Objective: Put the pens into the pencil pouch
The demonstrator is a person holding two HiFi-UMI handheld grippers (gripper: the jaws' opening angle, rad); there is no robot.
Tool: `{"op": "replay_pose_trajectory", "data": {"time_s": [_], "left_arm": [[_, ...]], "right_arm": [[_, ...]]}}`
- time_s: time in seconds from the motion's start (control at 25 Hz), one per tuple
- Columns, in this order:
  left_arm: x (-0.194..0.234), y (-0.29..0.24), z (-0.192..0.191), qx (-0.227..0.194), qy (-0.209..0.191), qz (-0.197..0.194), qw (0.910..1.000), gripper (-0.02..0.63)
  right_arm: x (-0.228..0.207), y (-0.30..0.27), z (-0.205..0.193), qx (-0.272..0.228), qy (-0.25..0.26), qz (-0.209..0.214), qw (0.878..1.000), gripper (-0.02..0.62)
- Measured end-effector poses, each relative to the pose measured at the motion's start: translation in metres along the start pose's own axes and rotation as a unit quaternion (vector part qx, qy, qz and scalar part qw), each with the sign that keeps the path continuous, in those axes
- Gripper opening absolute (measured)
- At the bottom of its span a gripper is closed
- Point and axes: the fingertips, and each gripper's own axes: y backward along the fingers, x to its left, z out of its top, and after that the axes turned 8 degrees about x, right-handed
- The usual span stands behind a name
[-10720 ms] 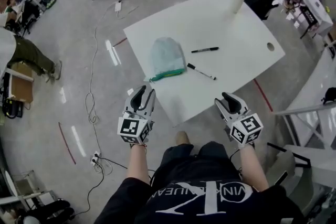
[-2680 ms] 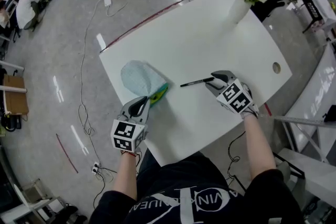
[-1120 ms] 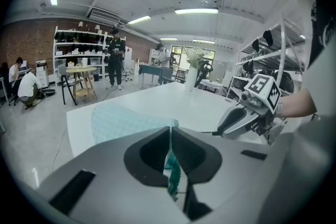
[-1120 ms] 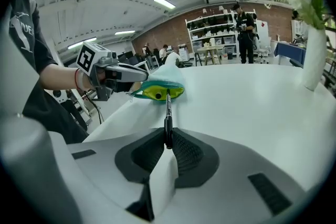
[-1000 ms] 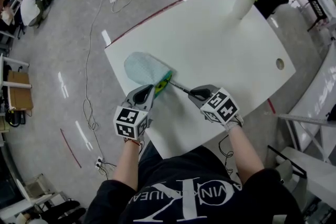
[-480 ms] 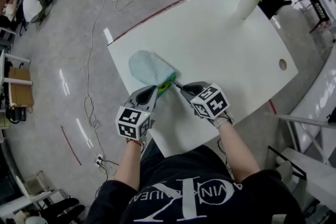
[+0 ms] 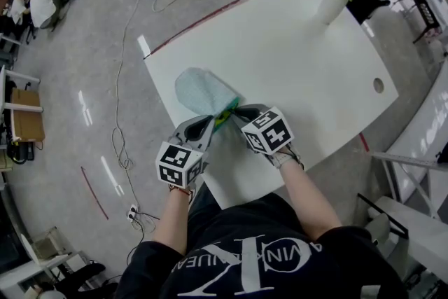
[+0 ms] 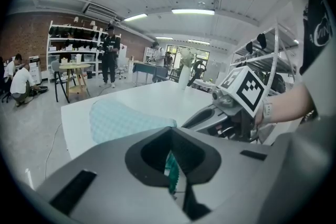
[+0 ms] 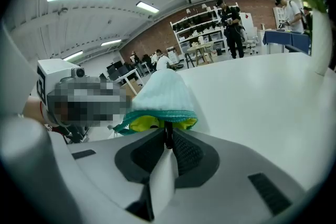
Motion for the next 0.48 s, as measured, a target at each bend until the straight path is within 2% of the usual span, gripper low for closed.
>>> {"op": "replay_pose_trajectory", "data": {"time_s": [0.2,0.32,0.48], "left_arm": [[0.003,0.002,0.000,-0.003,-0.002,-0.002,1.0000,0.003],[0.004,0.004,-0.002,-0.003,0.002,-0.002,1.0000,0.003],[0.005,0.007,-0.001,-0.007,0.006,-0.002,1.0000,0.003]], "right_arm": [[0.003,-0.006,0.003,-0.003,0.016,-0.017,1.000,0.070],[0.009,-0.002,-0.005,0.007,0.019,-0.006,1.000,0.113],[0.014,0.002,-0.018,0.031,0.055,-0.015,0.998,0.117]]}}
